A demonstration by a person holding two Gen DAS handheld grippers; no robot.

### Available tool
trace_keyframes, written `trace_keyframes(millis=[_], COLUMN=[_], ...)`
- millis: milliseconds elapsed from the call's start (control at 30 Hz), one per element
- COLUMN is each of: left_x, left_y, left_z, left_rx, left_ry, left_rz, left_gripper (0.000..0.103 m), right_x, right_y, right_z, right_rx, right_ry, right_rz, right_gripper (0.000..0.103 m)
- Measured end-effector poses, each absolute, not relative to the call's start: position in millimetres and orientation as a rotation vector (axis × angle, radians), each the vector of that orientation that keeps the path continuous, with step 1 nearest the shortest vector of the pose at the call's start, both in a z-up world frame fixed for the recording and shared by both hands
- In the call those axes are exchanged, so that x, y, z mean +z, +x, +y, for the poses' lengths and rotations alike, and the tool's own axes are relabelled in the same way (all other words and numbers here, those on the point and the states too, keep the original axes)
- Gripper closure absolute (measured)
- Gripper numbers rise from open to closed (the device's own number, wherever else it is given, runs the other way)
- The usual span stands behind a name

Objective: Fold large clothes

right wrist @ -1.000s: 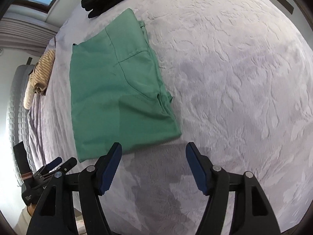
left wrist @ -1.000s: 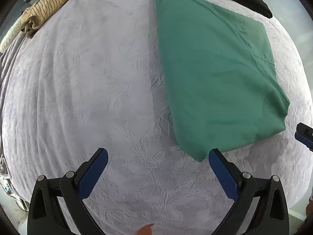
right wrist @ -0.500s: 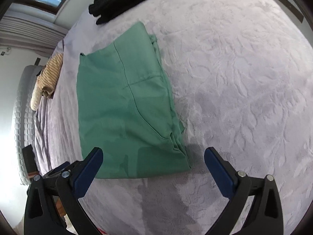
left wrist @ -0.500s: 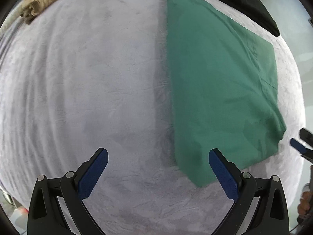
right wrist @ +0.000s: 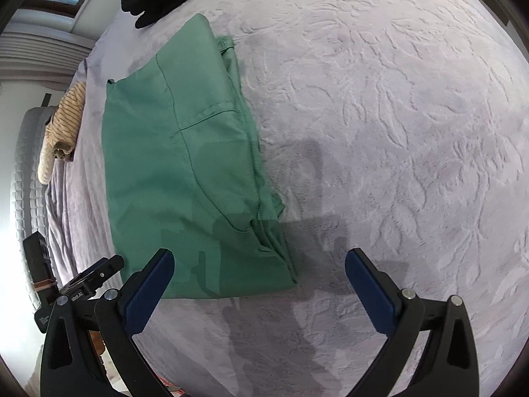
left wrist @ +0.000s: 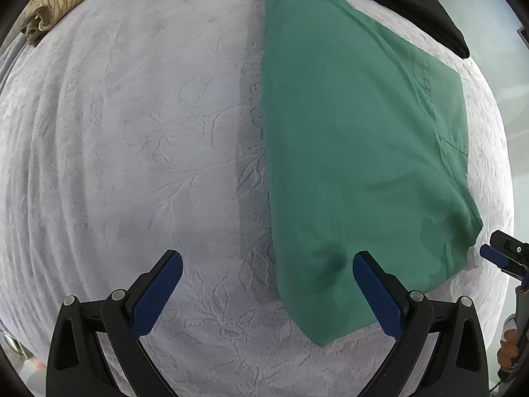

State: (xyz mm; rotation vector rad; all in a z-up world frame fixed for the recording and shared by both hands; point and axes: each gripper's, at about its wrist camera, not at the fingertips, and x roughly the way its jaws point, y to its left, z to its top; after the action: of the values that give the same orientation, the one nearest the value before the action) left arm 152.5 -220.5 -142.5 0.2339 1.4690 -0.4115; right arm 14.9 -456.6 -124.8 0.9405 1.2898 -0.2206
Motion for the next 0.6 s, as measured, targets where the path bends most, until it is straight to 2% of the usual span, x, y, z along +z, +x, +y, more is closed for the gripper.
trace_keyframes(millis=[333, 600], left_x=[-148, -162], left_y=[181, 198], left_z=[-214, -237], left_rx=[-0.48, -0.605], left_ry=[0.117, 0.093], left_rz=[1.47, 1.496], left_gripper=[0.0, 0.0], right_x=[-122, -122], right_y=[20, 69], right_z=[-481, -498], right_rx=[-0.219, -0.045], right_ry=[0.981, 0.953], right_rz=[1.235, 1.149], right_gripper=[0.001, 0.002])
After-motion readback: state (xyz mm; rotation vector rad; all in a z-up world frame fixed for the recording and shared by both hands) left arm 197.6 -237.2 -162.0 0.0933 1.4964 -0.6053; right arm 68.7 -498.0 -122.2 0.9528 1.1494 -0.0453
